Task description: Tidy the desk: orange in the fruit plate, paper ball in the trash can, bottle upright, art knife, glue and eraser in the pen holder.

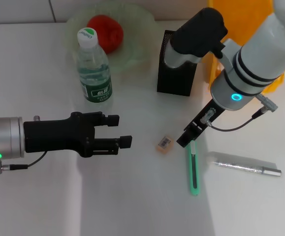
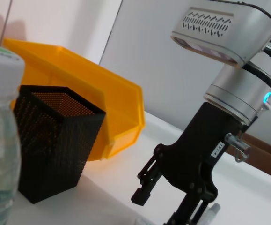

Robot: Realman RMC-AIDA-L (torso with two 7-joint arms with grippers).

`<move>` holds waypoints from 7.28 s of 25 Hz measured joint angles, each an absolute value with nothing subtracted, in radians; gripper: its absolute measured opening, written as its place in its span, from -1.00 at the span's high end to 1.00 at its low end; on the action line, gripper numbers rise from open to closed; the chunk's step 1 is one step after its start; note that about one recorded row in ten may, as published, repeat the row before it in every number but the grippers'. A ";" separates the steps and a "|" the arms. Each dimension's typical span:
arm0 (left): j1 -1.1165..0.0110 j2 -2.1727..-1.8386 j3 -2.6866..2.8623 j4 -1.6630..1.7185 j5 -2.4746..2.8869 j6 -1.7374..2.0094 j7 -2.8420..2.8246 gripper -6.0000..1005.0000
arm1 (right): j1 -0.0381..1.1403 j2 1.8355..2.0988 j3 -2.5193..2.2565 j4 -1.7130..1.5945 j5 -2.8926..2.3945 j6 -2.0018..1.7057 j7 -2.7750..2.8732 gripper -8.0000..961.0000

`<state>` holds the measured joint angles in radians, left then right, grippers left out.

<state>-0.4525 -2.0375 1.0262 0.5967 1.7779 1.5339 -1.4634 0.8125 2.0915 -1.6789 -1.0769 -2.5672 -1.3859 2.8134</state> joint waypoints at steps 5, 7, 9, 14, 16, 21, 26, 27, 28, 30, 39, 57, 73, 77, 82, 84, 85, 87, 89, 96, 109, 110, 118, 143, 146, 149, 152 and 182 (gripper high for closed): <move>-0.453 -2.043 1.026 0.597 1.779 1.517 -1.457 -0.56 | 0.839 2.092 -1.713 -1.022 -2.540 -1.351 2.824 -0.42; -0.453 -2.044 1.026 0.597 1.779 1.514 -1.455 -0.56 | 0.840 2.093 -1.713 -1.014 -2.538 -1.346 2.824 -0.41; -0.453 -2.044 1.026 0.597 1.779 1.509 -1.455 -0.56 | 0.840 2.093 -1.714 -1.013 -2.537 -1.346 2.824 -0.40; -0.453 -2.046 1.026 0.597 1.779 1.506 -1.455 -0.56 | 0.839 2.092 -1.714 -1.012 -2.537 -1.352 2.834 -0.23; -0.453 -2.046 1.026 0.597 1.779 1.506 -1.455 -0.56 | 0.835 2.092 -1.715 -1.011 -2.537 -1.352 2.835 -0.12; -0.455 -2.047 1.028 0.597 1.779 1.505 -1.454 -0.56 | 0.832 2.092 -1.715 -1.011 -2.537 -1.346 2.837 0.10; -0.456 -2.048 1.029 0.597 1.779 1.505 -1.454 -0.56 | 0.832 2.092 -1.715 -1.011 -2.538 -1.345 2.838 0.09; -0.456 -2.048 1.029 0.597 1.779 1.505 -1.454 -0.56 | 0.832 2.092 -1.715 -1.011 -2.538 -1.345 2.838 0.10; -0.456 -2.048 1.029 0.597 1.779 1.505 -1.454 -0.56 | 0.832 2.092 -1.715 -1.011 -2.538 -1.345 2.838 0.10; -0.456 -2.048 1.028 0.597 1.779 1.505 -1.454 -0.56 | 0.832 2.092 -1.715 -1.011 -2.538 -1.344 2.838 0.11; -0.455 -2.054 1.035 0.597 1.779 1.481 -1.454 -0.56 | 0.831 2.092 -1.713 -1.011 -2.523 -1.341 2.838 0.31; -0.448 -2.058 1.035 0.597 1.781 1.472 -1.442 -0.56 | 0.830 2.092 -1.708 -0.987 -2.499 -1.336 2.838 0.52; -0.446 -2.059 1.031 0.595 1.781 1.459 -1.442 -0.56 | 0.801 2.092 -1.705 -1.012 -2.480 -1.316 2.826 0.59; -0.447 -2.059 1.031 0.590 1.781 1.457 -1.442 -0.56 | 0.763 2.086 -1.701 -1.087 -2.480 -1.326 2.826 0.57; -0.450 -2.058 1.028 0.588 1.781 1.460 -1.442 -0.56 | 0.681 2.083 -1.624 -1.272 -2.480 -1.376 2.814 0.55; -0.450 -2.058 1.027 0.588 1.781 1.461 -1.442 -0.56 | 0.637 2.083 -1.579 -1.367 -2.480 -1.395 2.808 0.54; -0.451 -2.058 1.027 0.588 1.781 1.462 -1.442 -0.56 | 0.612 2.083 -1.557 -1.418 -2.480 -1.400 2.805 0.53; -0.452 -2.058 1.027 0.587 1.781 1.463 -1.442 -0.56 | 0.567 2.083 -1.512 -1.514 -2.473 -1.403 2.796 0.52; -0.454 -2.058 1.027 0.587 1.781 1.463 -1.445 -0.56 | 0.515 2.083 -1.451 -1.608 -2.429 -1.400 2.768 0.51; -0.460 -2.058 1.028 0.588 1.779 1.464 -1.448 -0.56 | 0.380 2.082 -1.158 -1.562 -1.895 -1.218 2.365 0.48; -0.456 -2.058 1.026 0.587 1.776 1.461 -1.451 -0.56 | 0.555 2.078 -0.887 -0.728 -1.306 -1.167 1.604 0.41; -0.456 -2.058 1.026 0.587 1.776 1.461 -1.451 -0.56 | 0.573 2.078 -0.873 -0.684 -1.305 -1.165 1.570 0.41; -0.454 -2.058 1.026 0.587 1.773 1.457 -1.447 -0.56 | 0.665 2.079 -0.857 -0.526 -1.303 -1.102 1.424 0.37; -0.448 -2.048 1.001 0.590 1.772 1.467 -1.454 -0.56 | 0.513 2.072 -0.972 -1.150 -1.681 -1.331 1.954 -0.23; -0.442 -2.045 0.993 0.593 1.772 1.473 -1.455 -0.56 | 0.597 2.052 -0.960 -1.401 -2.026 -1.565 2.261 -0.36; -0.440 -2.040 0.989 0.593 1.772 1.479 -1.455 -0.56 | 0.668 2.043 -0.961 -1.464 -2.165 -1.690 2.377 -0.36; -0.439 -2.037 0.989 0.592 1.772 1.479 -1.456 -0.56 | 0.761 2.031 -0.970 -1.450 -2.274 -1.813 2.458 -0.36; -0.428 -2.030 0.988 0.587 1.781 1.465 -1.446 -0.56 | 0.996 2.092 -1.558 -0.874 -2.437 -1.435 2.551 -0.33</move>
